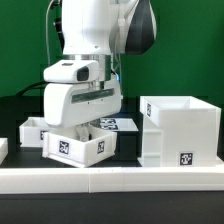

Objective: Assemble drawer

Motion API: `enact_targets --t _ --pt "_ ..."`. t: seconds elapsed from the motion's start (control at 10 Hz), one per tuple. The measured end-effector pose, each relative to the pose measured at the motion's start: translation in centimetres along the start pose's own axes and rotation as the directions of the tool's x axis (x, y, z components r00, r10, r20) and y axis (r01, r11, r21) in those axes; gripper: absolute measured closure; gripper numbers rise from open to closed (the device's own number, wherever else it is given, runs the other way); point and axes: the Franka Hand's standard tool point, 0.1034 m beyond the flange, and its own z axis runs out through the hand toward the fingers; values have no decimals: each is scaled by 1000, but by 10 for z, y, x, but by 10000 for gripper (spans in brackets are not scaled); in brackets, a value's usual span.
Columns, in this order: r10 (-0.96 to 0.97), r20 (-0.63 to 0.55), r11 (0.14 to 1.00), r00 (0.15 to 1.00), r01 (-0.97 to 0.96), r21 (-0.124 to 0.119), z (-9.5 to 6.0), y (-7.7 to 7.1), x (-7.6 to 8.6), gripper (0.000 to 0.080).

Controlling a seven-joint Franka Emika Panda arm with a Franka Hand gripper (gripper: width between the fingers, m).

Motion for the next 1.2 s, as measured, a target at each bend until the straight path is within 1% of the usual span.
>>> enact_targets --t 0.2,0.3,0.4,0.5,0.6,0.8,0.9,1.1,1.2 --pt "-97 6 995 995 97 0 1 1 -2 758" --pt "-204 15 979 979 204 7 0 2 -1 758" --pt "-240 23 971 970 240 24 -1 3 3 758" --pt "-271 24 963 962 270 23 -2 5 4 758" --pt "-328 27 944 944 328 27 -1 5 2 758" --pt "-329 28 944 944 328 33 0 5 1 758" --pt "-332 31 943 943 330 47 -2 8 2 758" --pt "-344 28 938 938 343 41 -3 10 9 758" --pt "-351 28 935 936 349 54 -3 9 11 758"
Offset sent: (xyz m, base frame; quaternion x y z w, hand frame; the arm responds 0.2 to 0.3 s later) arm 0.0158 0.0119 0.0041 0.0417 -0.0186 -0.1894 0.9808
